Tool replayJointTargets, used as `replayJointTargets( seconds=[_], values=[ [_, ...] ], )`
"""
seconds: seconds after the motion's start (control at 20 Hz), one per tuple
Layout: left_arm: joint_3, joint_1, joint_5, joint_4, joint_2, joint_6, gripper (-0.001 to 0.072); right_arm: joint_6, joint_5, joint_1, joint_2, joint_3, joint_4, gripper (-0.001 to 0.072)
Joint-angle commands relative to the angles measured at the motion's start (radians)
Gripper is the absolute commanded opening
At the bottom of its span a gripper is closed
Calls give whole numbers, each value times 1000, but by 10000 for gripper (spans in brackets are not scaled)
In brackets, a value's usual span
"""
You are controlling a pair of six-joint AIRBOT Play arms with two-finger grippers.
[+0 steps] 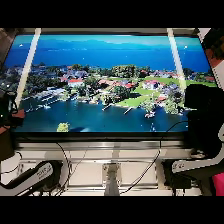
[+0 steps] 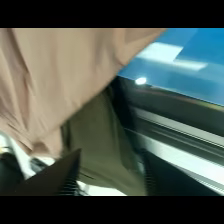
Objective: Fold the clothes and pants, and hang the long-sleeved shirts on hangers.
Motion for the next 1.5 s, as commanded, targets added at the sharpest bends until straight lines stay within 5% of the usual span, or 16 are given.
replayJointTargets(
  seconds=[0.0,0.15,0.9,1.15,1.45],
  values=[
    [-2,0,55,93,-91,89,515,0,0,1,1,0,0,25],
    [-2,-1,69,119,-147,168,515,0,0,1,1,0,0,25],
    [-2,0,234,292,-301,167,481,0,0,1,1,0,0,25],
    [-2,0,279,317,-319,156,393,0,0,1,1,0,0,25],
    [-2,0,301,318,-323,156,46,0,0,1,1,0,0,25]
  ],
)
